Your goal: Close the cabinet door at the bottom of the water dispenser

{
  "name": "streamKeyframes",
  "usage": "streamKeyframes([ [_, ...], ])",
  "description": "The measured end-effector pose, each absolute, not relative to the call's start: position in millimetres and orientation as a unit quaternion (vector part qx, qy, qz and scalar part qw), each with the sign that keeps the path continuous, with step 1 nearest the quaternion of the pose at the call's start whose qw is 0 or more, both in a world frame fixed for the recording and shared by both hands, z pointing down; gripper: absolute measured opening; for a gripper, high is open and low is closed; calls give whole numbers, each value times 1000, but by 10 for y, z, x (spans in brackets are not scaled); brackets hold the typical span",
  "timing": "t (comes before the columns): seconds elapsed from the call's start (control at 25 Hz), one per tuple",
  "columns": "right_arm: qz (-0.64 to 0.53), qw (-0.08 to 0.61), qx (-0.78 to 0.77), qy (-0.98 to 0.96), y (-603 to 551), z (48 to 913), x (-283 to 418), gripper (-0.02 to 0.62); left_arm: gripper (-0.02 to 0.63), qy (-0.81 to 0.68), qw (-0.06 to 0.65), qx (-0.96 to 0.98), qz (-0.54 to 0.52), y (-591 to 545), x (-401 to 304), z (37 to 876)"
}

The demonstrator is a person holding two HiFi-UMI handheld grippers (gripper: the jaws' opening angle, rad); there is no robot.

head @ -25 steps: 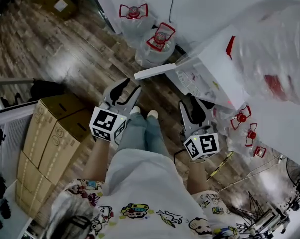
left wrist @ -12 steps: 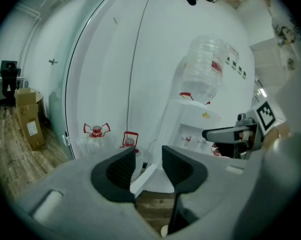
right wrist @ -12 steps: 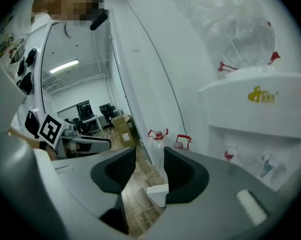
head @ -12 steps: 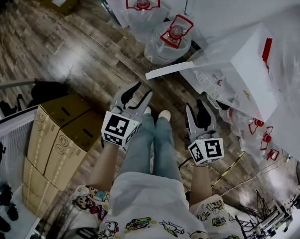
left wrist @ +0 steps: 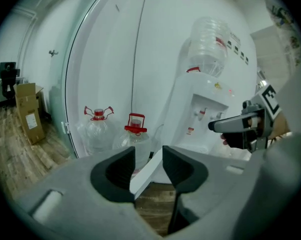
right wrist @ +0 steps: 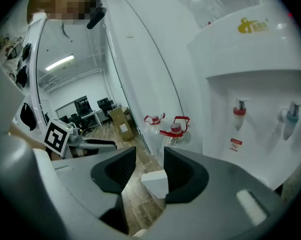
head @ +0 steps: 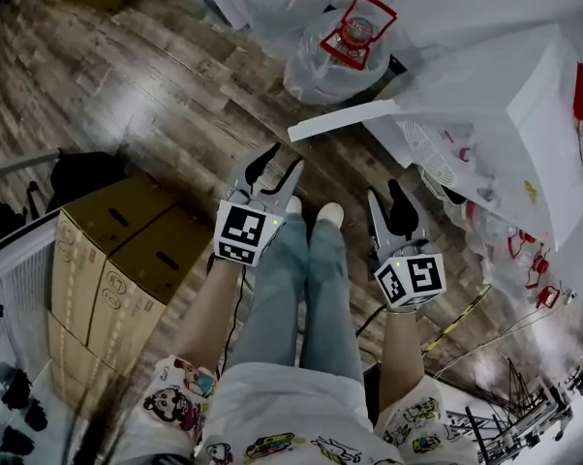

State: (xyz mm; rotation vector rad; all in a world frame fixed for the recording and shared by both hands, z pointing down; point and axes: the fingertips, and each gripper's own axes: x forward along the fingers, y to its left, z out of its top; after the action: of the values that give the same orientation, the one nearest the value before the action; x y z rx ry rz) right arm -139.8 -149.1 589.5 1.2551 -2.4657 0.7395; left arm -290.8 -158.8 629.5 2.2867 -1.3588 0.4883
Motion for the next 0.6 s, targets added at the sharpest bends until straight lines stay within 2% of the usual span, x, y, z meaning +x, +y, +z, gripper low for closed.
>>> streamKeyframes([
  [0.6,297,165,411,-846,-1536,7027,-1375,167,209,-433,259,819,275,-1863,-2912,8002],
])
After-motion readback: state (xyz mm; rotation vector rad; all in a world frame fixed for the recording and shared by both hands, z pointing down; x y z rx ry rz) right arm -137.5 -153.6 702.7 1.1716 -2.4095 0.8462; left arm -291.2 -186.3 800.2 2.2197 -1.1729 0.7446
